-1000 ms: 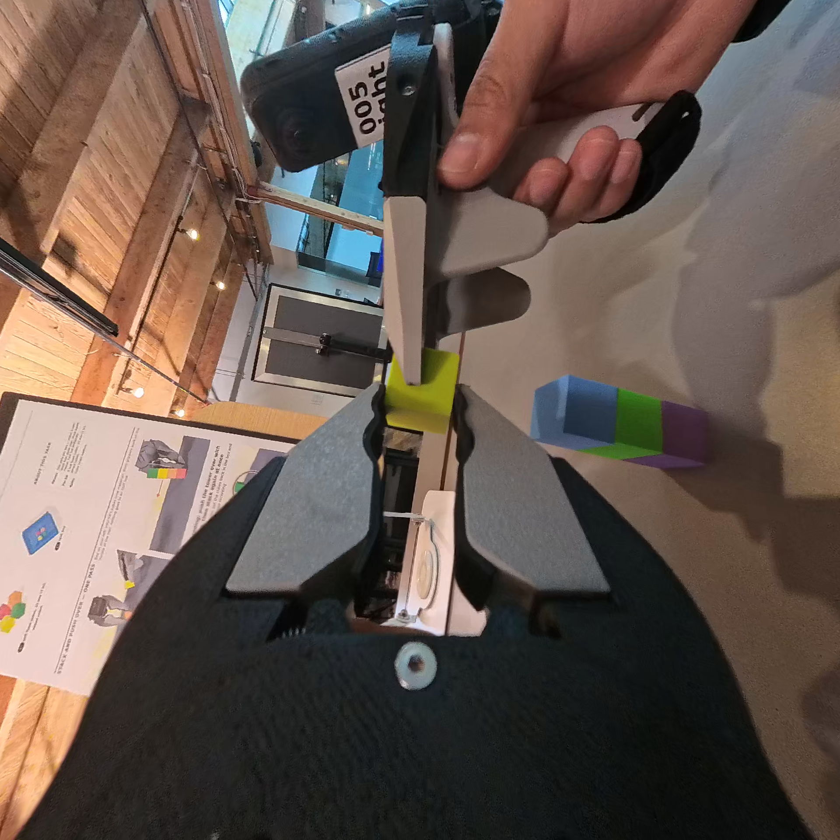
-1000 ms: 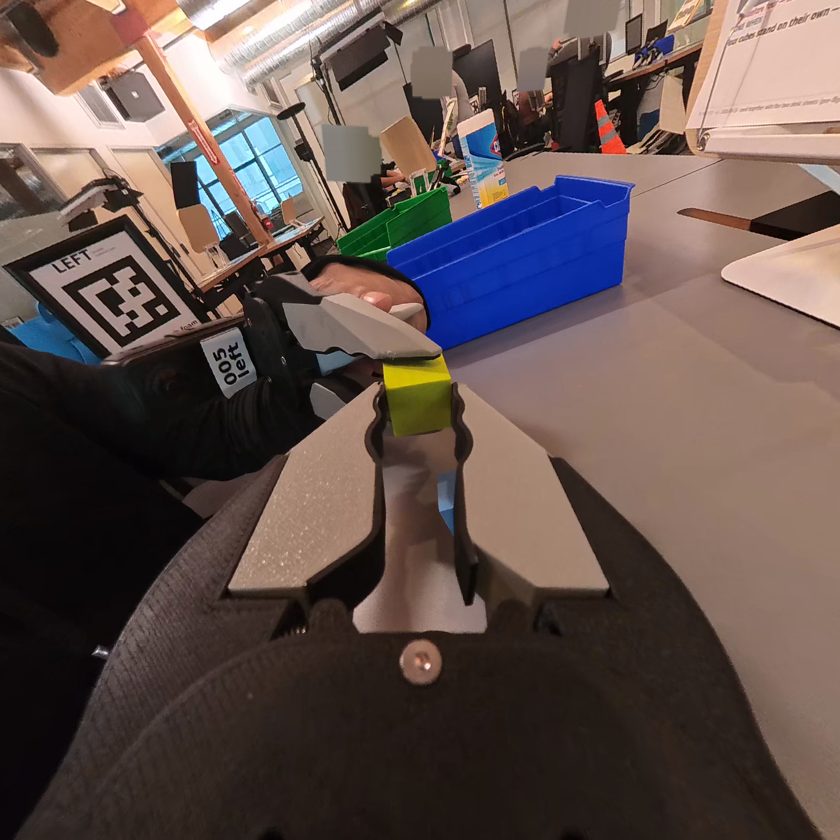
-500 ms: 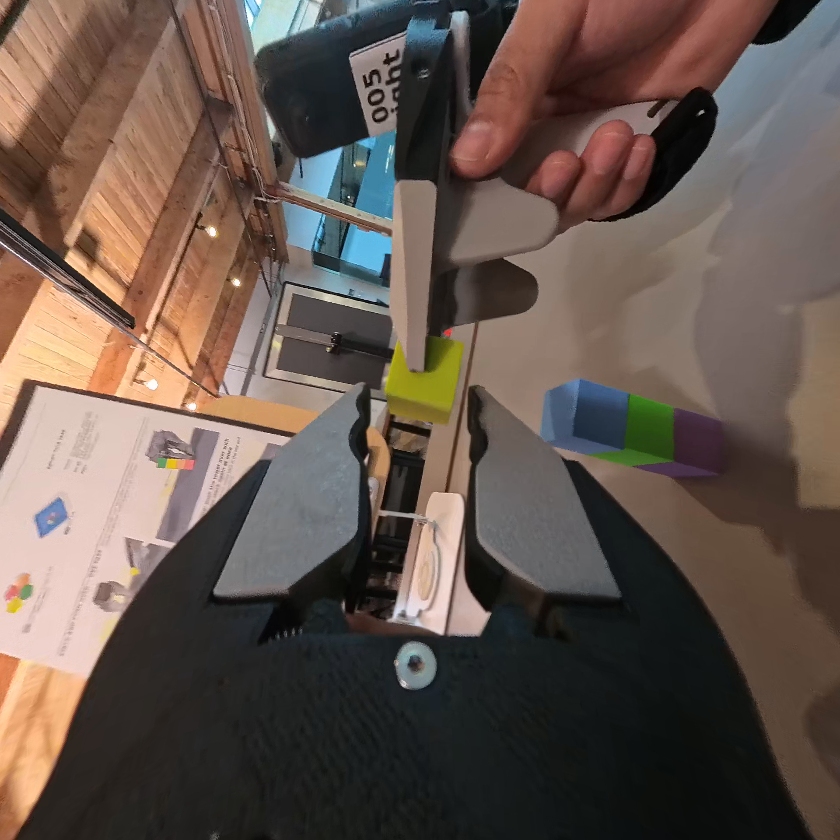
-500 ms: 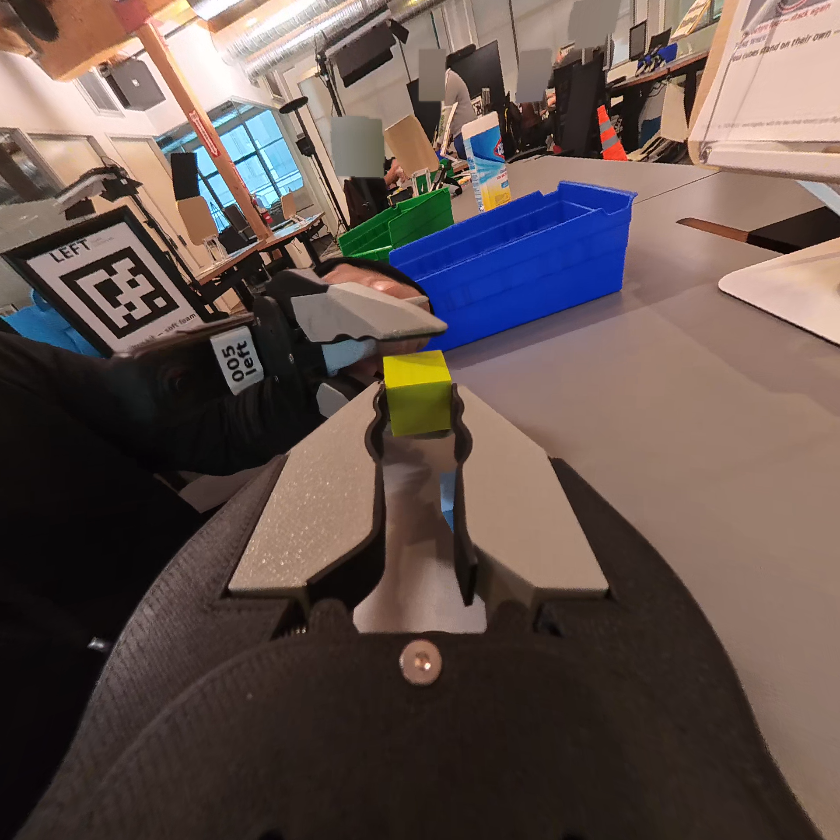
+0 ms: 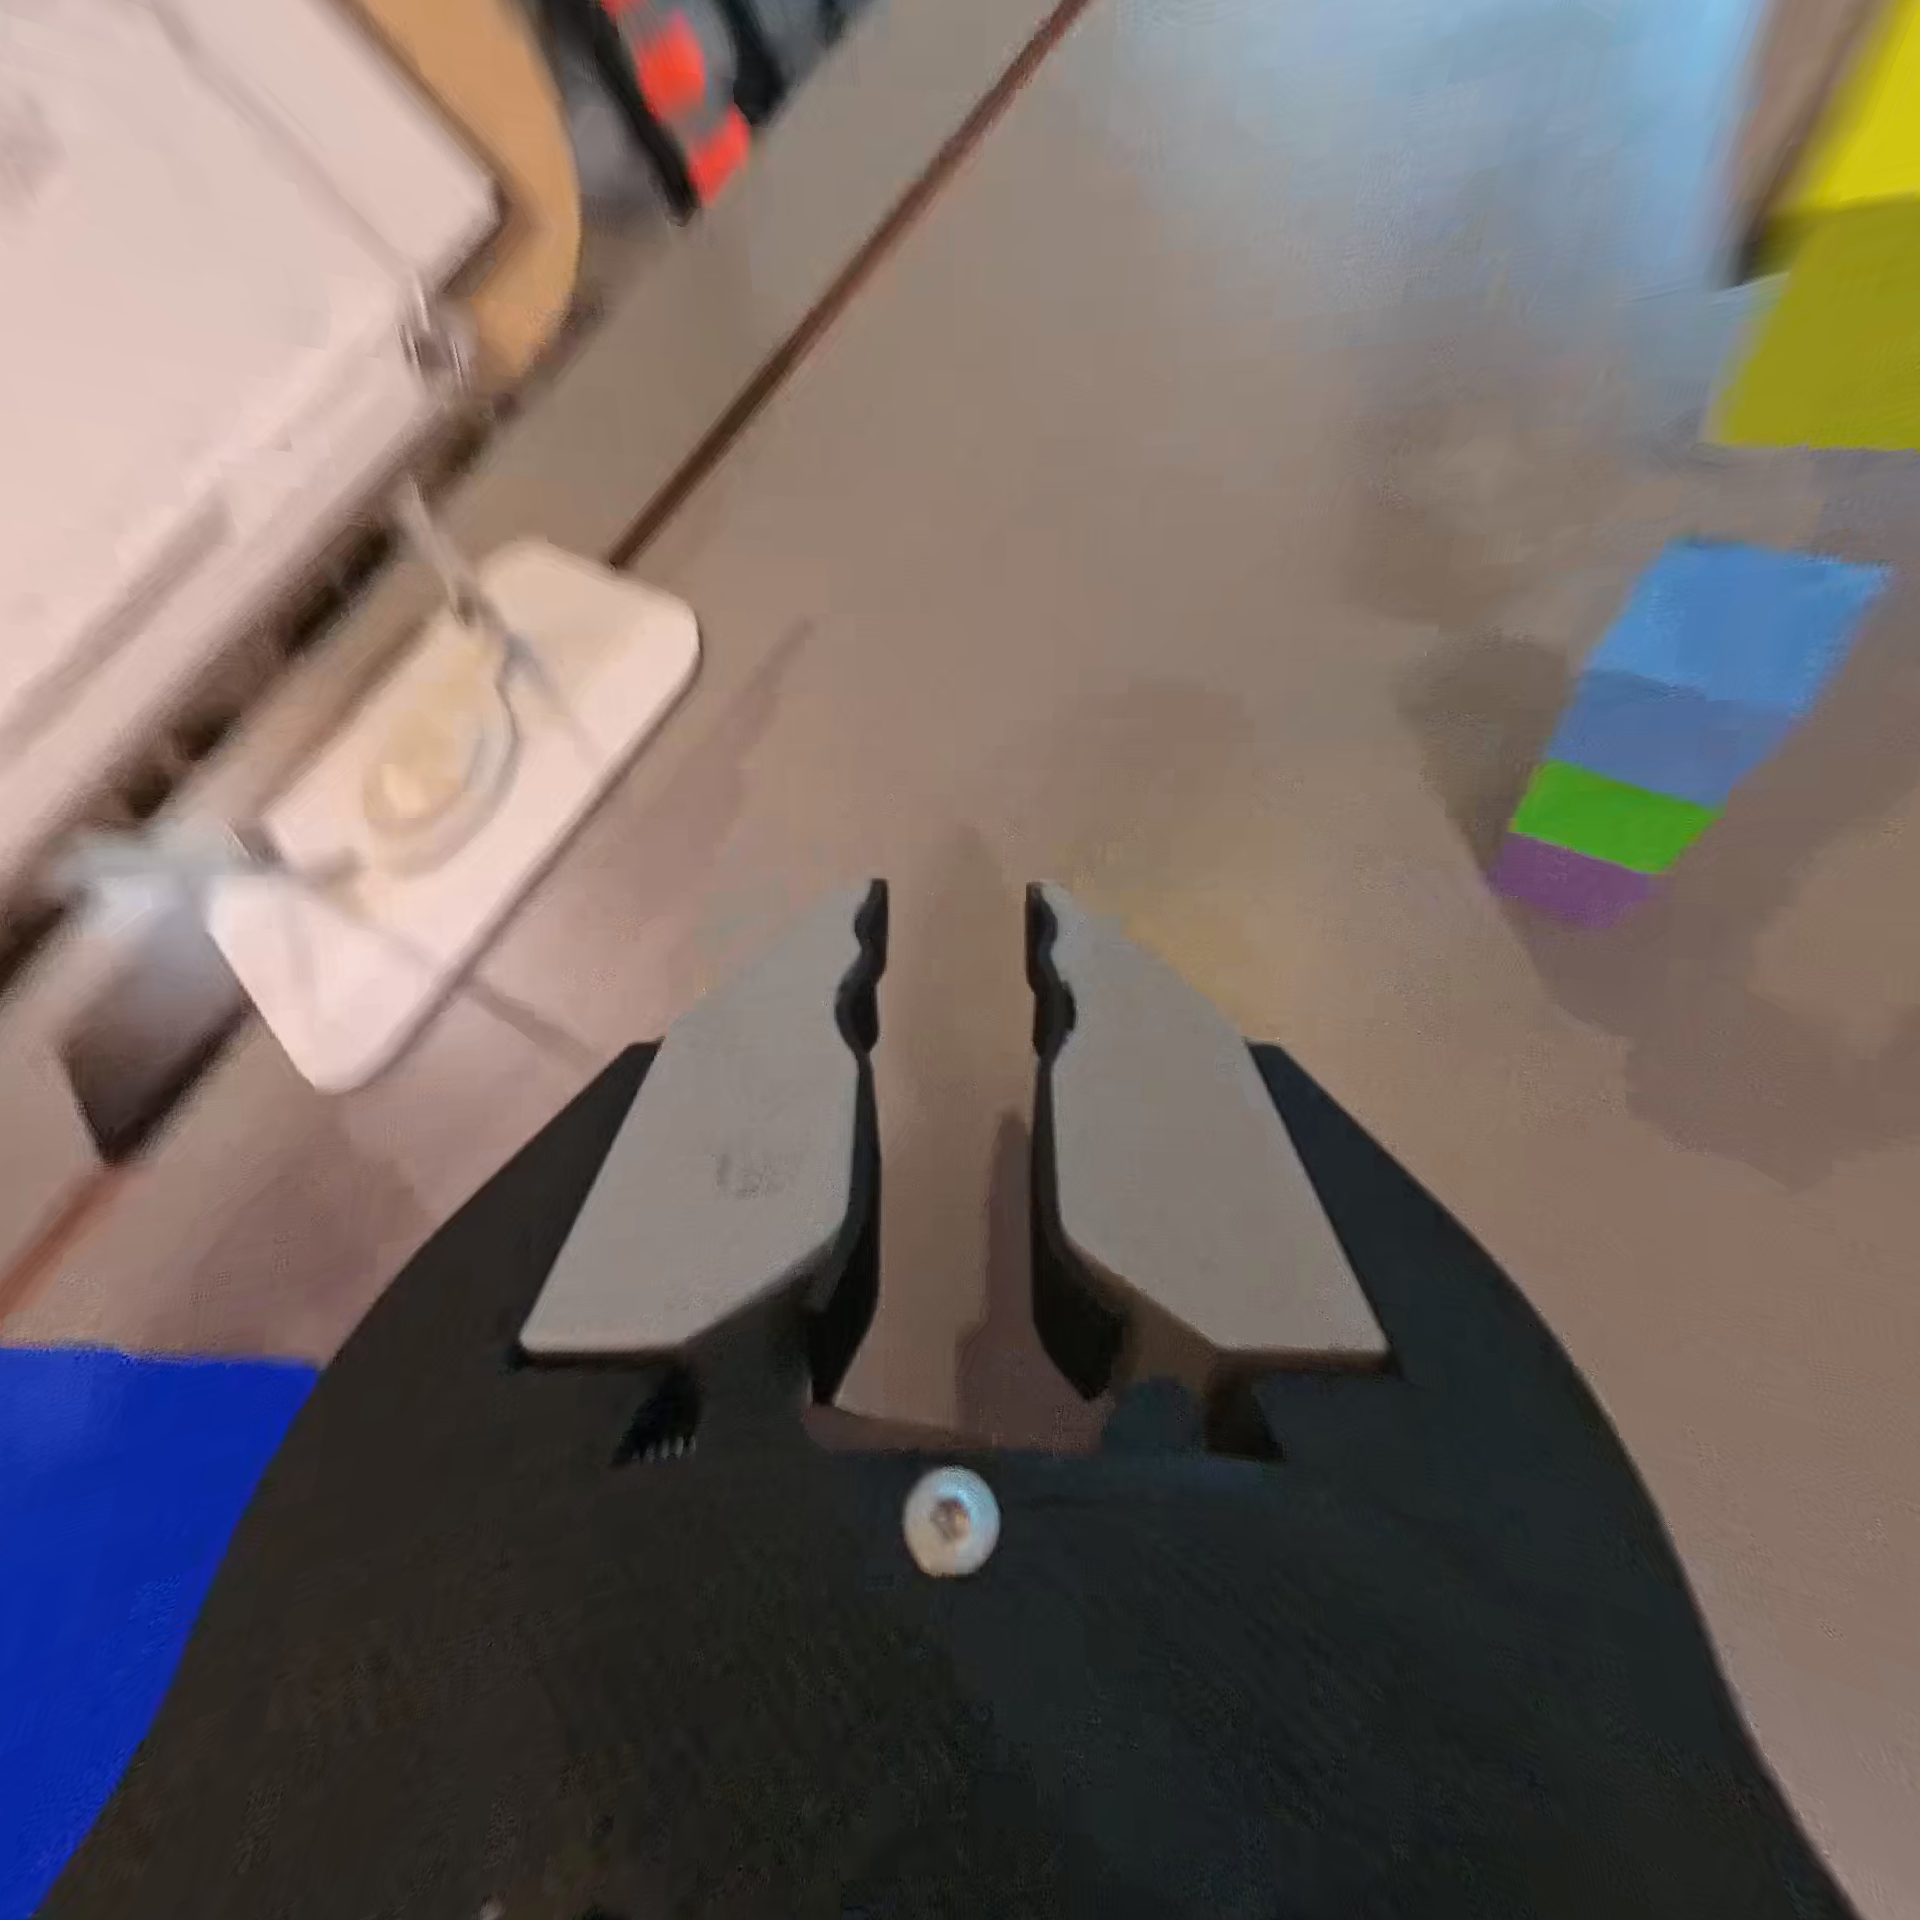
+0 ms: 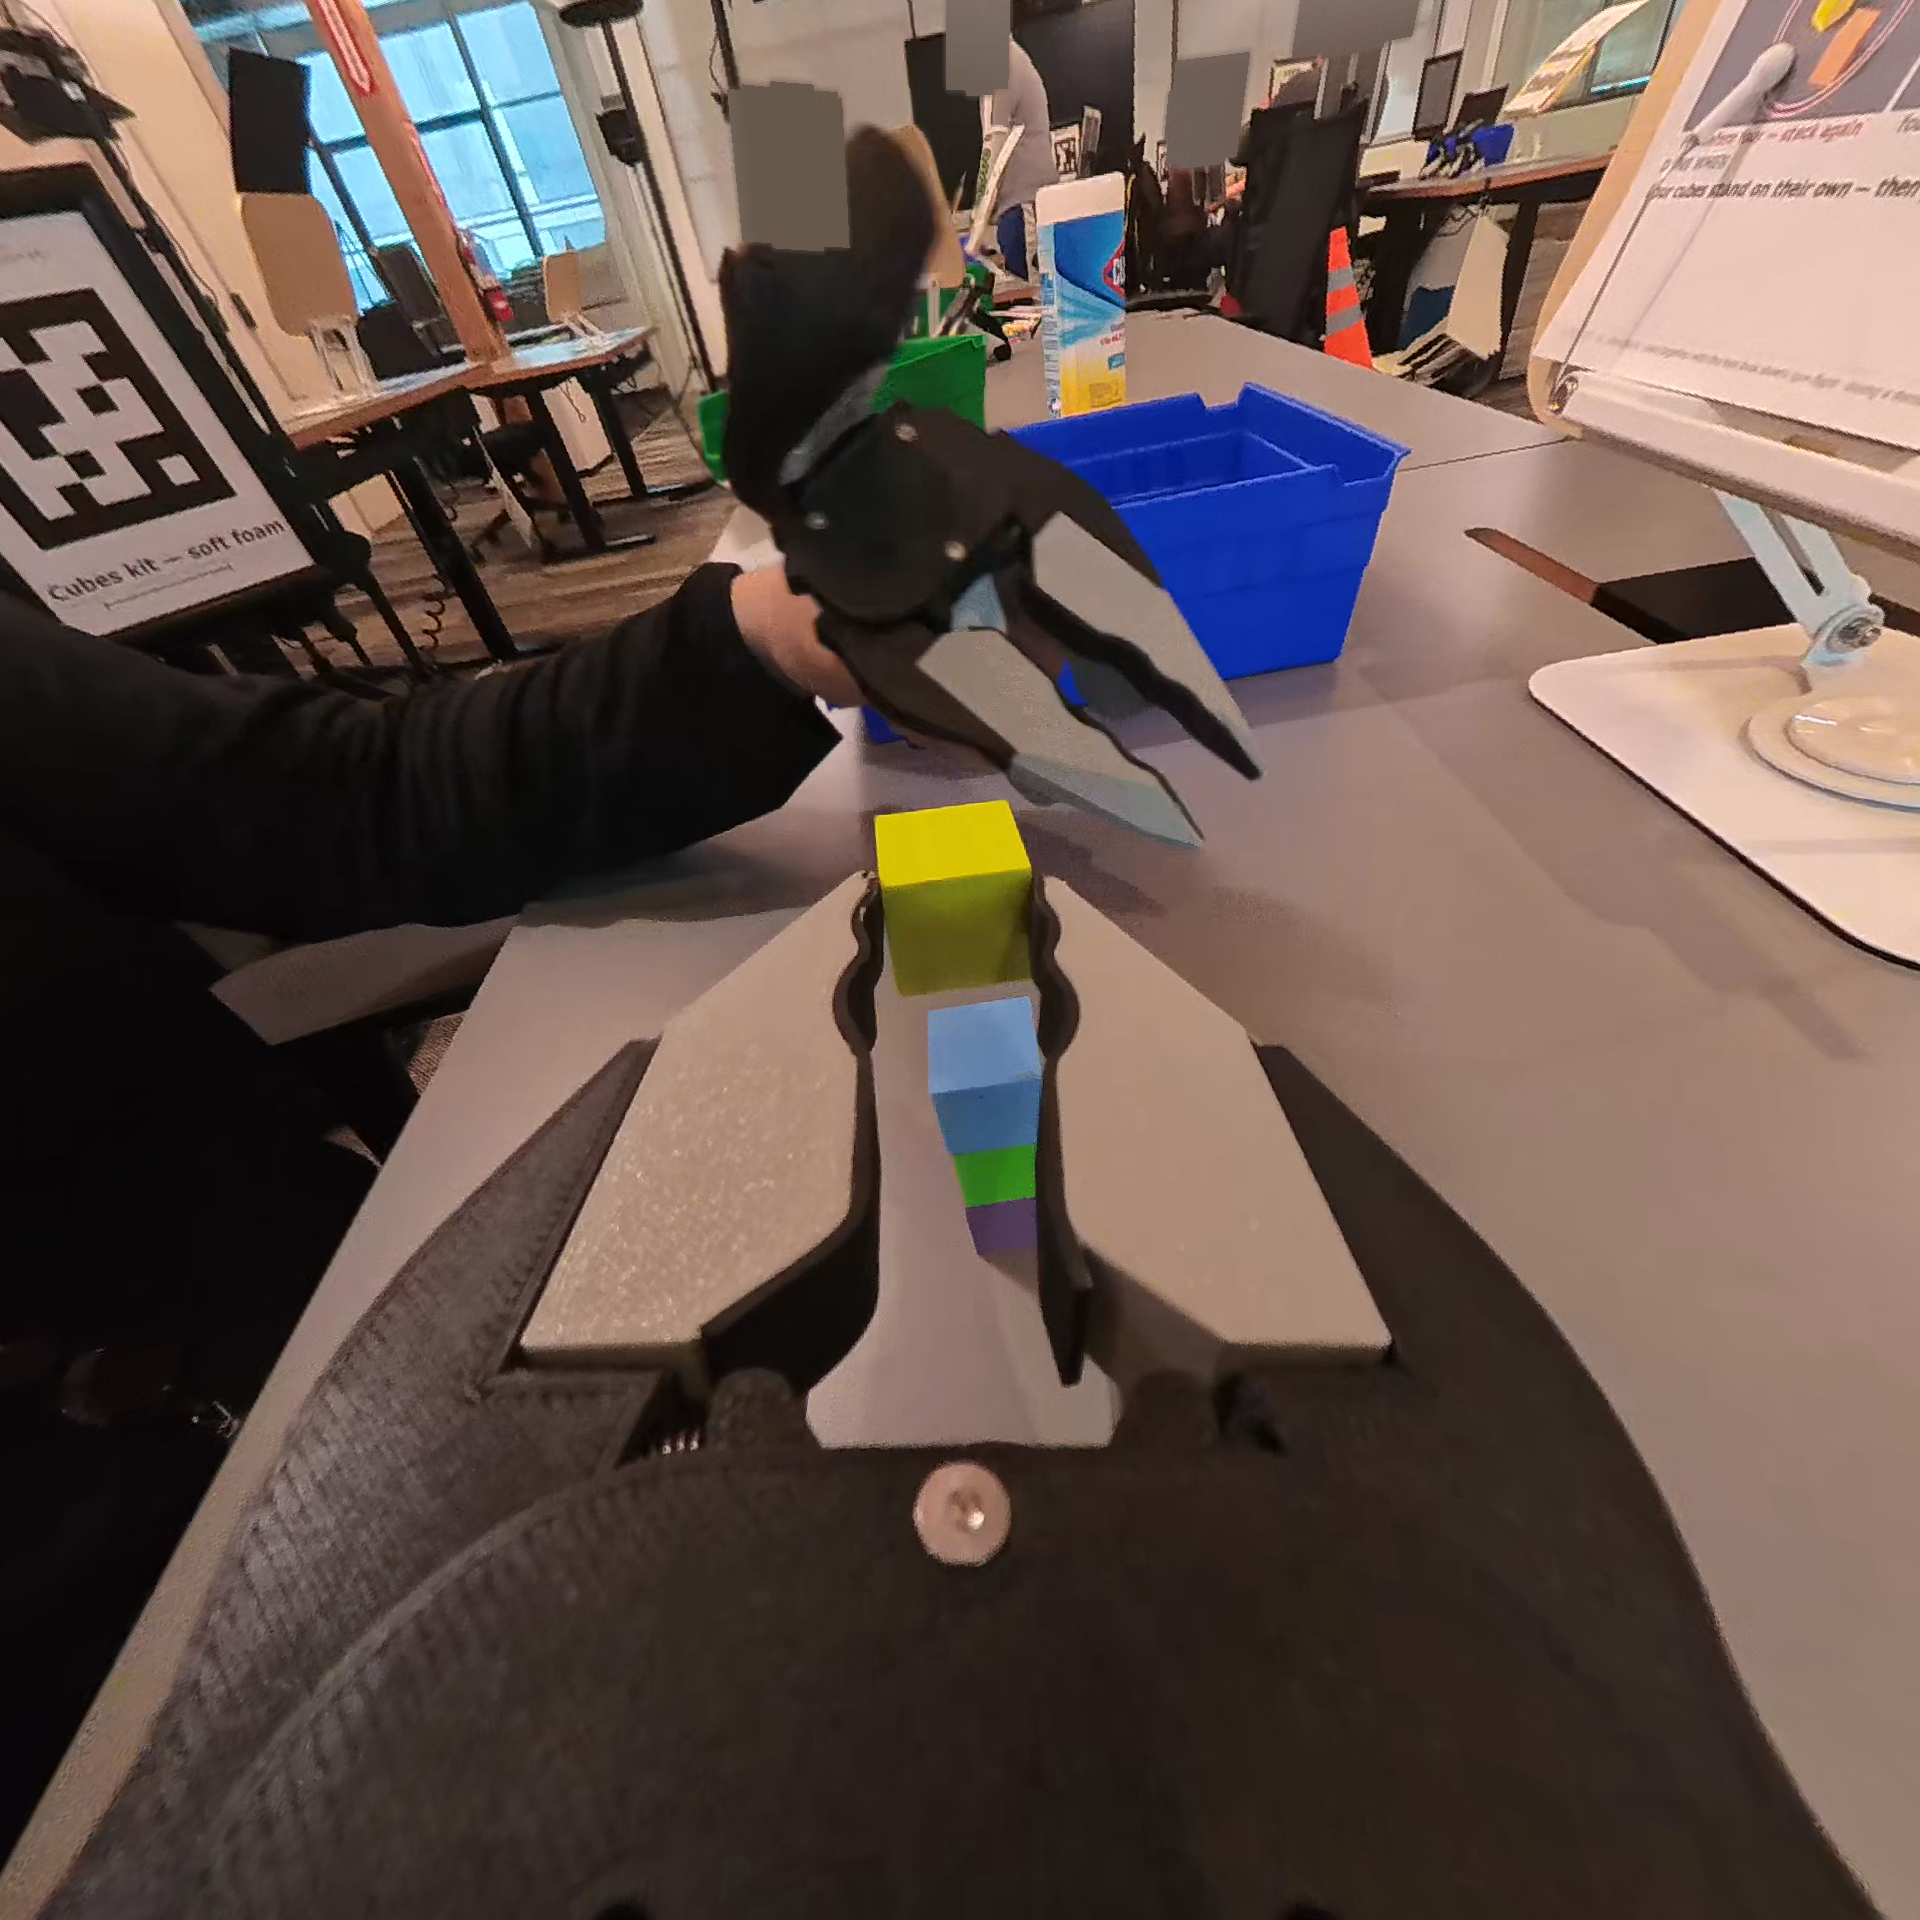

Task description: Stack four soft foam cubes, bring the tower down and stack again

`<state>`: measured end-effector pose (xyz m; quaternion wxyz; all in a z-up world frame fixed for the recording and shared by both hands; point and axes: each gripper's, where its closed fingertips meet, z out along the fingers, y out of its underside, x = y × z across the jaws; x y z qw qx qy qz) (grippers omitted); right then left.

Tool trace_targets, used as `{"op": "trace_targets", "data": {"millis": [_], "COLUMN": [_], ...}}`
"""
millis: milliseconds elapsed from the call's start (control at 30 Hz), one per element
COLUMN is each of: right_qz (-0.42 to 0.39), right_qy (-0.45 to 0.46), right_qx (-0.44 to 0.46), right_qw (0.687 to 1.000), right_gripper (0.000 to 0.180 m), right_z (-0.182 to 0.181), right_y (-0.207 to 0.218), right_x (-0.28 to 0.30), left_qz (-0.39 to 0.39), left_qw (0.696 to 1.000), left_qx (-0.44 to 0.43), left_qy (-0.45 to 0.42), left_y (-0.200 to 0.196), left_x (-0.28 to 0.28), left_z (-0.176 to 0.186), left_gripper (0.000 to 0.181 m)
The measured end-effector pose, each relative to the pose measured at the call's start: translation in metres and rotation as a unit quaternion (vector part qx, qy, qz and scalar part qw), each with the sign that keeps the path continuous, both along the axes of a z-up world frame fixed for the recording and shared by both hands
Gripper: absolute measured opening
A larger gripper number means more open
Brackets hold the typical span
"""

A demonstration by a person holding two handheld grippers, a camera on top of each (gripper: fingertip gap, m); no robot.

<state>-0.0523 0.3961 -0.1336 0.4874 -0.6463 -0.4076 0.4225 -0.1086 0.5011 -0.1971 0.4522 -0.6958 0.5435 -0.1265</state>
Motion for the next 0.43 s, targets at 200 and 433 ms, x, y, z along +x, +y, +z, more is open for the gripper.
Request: {"op": "trace_targets", "data": {"millis": [200, 433], "right_qz": [-0.032, -0.031], "right_qy": [0.031, 0.042], "right_qx": [0.027, 0.023], "right_qw": [0.999, 0.998], "right_gripper": [0.025, 0.025], "right_z": [0.000, -0.006], "right_y": [0.003, -0.006], "right_x": [0.003, 0.002], "left_qz": [0.058, 0.055], "left_qw": [0.992, 0.992], "left_qx": [-0.090, -0.086], "left_qy": [0.069, 0.076], "left_y": [0.012, 0.010], "left_x": [-0.014, -0.012], "left_z": [-0.053, -0.059], "left_gripper": [0.011, 0.000]}}
